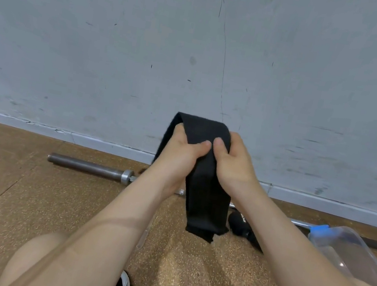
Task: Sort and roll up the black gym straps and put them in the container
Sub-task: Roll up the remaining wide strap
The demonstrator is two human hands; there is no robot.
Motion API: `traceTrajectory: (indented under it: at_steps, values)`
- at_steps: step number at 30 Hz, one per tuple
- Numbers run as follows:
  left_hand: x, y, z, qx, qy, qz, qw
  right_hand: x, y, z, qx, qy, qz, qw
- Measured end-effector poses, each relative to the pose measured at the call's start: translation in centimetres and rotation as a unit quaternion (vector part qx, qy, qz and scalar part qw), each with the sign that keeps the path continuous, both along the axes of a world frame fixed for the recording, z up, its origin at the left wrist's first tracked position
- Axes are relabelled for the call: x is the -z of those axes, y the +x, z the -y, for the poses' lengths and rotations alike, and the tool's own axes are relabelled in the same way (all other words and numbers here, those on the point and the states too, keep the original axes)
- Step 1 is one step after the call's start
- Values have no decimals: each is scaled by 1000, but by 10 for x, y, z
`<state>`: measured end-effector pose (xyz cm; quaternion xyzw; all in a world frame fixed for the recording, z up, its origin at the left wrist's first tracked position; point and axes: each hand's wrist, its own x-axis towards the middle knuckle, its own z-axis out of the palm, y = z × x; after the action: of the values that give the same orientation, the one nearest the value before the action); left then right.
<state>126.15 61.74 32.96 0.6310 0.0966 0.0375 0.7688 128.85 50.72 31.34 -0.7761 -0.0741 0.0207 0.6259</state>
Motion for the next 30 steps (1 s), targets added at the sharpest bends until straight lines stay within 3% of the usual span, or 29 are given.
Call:
traceTrajectory:
  at_steps: [5, 8, 14, 19, 20, 24, 30]
  values:
    - [9, -17, 7, 150, 110, -79, 979, -9, 21, 11, 123, 133, -70, 981]
    - [15, -21, 7, 117, 124, -51, 984, -20, 25, 23, 91, 200, -139, 965]
    - [8, -7, 3, -27, 11, -36, 999, -8, 2, 20, -151, 25, -160, 975]
    - [-4, -2, -11, -24, -169, -45, 984, -6, 2, 35, -194, -92, -27, 976]
    - [-4, -4, -10, -4, -148, -39, 988, -8, 2, 35, -176, -79, -19, 981]
    - [-1, -12, -1, 80, 85, -55, 992, -7, 4, 27, -79, -43, 4, 996]
    - [-5, -12, -9, 0, 57, -64, 996, -26, -1, 36, -212, -42, -6, 976]
